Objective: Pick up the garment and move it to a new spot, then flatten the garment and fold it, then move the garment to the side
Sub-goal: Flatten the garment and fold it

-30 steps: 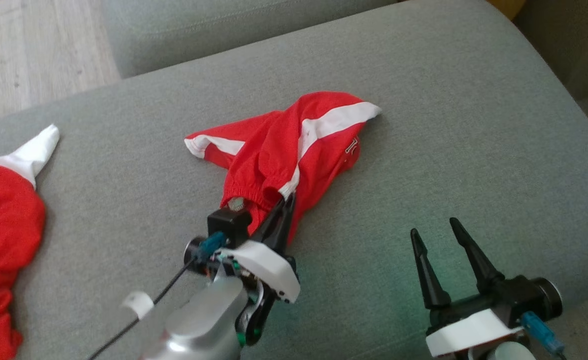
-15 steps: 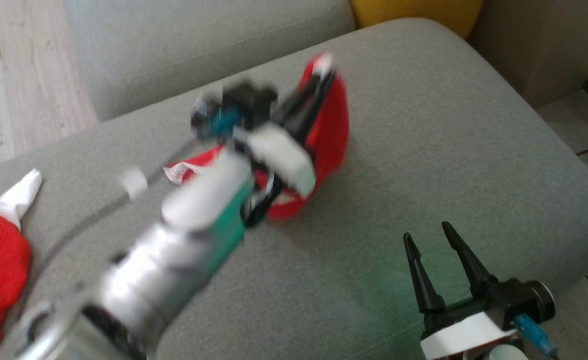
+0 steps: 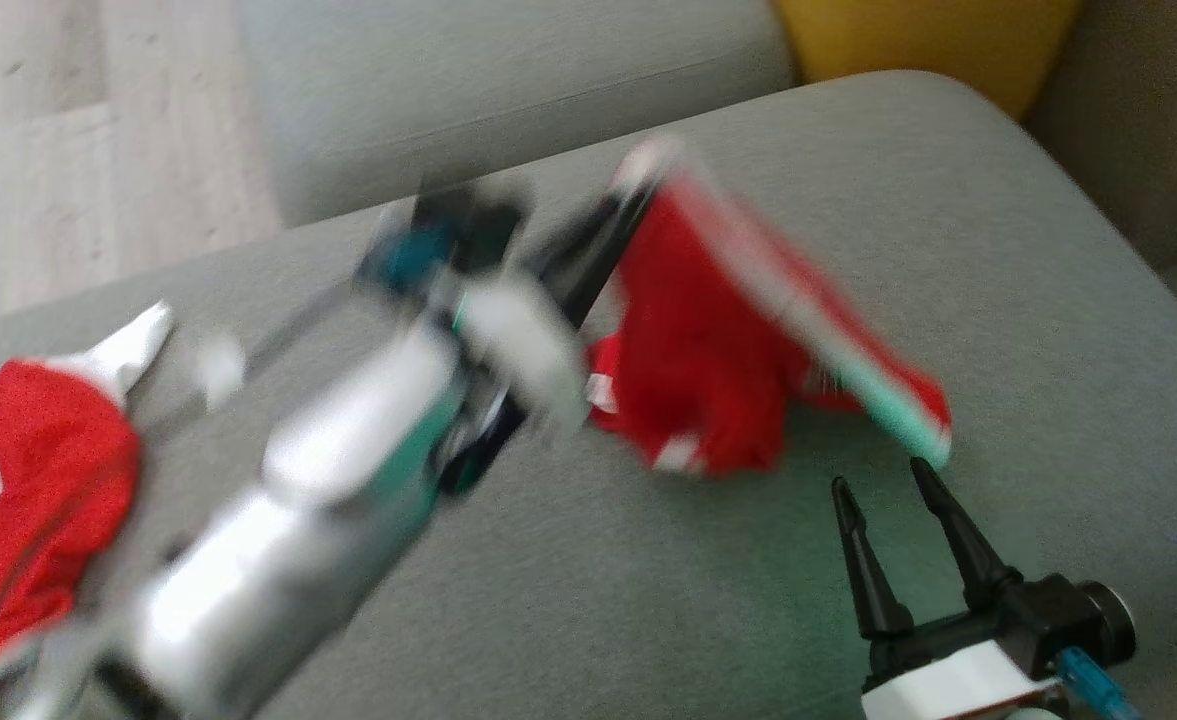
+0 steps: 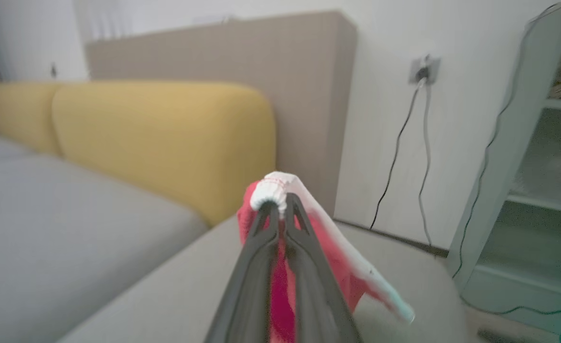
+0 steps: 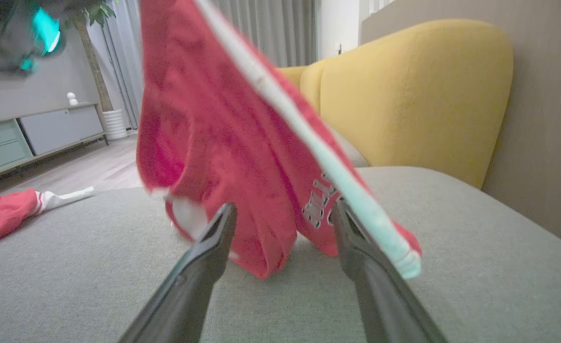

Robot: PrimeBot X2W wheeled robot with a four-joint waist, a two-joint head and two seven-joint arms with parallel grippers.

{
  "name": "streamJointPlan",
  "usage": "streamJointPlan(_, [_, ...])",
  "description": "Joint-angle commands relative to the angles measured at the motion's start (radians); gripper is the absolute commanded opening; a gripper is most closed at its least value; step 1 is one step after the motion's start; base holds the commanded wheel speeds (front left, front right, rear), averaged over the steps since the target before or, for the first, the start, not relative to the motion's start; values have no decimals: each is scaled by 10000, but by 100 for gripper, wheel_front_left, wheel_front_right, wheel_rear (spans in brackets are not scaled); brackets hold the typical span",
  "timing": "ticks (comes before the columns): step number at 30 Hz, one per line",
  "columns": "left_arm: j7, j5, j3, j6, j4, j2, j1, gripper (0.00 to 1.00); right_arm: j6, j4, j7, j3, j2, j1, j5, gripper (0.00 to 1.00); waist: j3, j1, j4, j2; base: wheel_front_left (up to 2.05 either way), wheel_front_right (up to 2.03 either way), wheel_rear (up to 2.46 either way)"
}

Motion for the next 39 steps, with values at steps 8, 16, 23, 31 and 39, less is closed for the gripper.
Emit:
streamJointPlan(8, [-692,-148,58,547,-175,1280,1953,0,-7,1023,-25,-264,-50,-321,-115,100,807,1,1475,0,0,0,0])
streamJointPlan(16, [-979,-123,13,367,440,1297,1915,0,-7,3178,-25,-1213,-48,-1161,-716,100,1001,1,1850,0,0,0,0])
streamJointPlan(23, [-1137,-131,-14,255,801,1136,1748,0,-7,4339,-25,-1425,-48,-1806,-918,100,914,1,1926,0,0,0,0])
streamJointPlan(31, [-1213,-132,-140,161,1071,964,1606,0,-7,5097,-25,-1205,-48,-2208,-665,96,815,1,2044,0,0,0,0])
streamJointPlan(39, [-1238,-166,-271,100,1220,851,1464,0,-7,5650,-25,-967,-47,-2512,-479,17,818,1,2201,0,0,0,0])
